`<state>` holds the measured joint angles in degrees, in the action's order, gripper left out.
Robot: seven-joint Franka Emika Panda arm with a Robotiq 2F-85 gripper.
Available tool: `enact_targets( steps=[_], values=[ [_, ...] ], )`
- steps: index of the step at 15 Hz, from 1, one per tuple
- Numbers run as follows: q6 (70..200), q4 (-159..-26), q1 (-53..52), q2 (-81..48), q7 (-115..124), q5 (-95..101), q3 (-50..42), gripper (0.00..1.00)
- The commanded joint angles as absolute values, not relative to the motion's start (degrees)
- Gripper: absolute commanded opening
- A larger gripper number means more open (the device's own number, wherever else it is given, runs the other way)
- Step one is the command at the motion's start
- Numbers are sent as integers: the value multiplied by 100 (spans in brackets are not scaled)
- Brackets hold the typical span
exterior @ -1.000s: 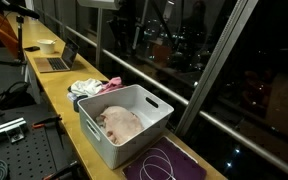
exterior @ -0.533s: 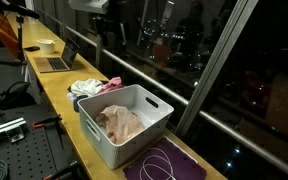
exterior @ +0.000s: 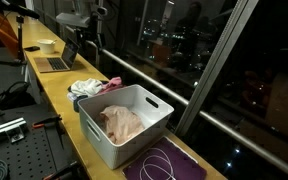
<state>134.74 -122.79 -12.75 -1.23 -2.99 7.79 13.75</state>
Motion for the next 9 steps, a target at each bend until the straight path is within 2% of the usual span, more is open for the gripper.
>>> enact_targets(
  steps=[1, 9],
  values=[
    [13427, -11714, -1471, -950, -19, 1163, 1458, 100],
    [13964, -11562, -1972, -2257, 103, 1395, 1401, 100]
  ],
)
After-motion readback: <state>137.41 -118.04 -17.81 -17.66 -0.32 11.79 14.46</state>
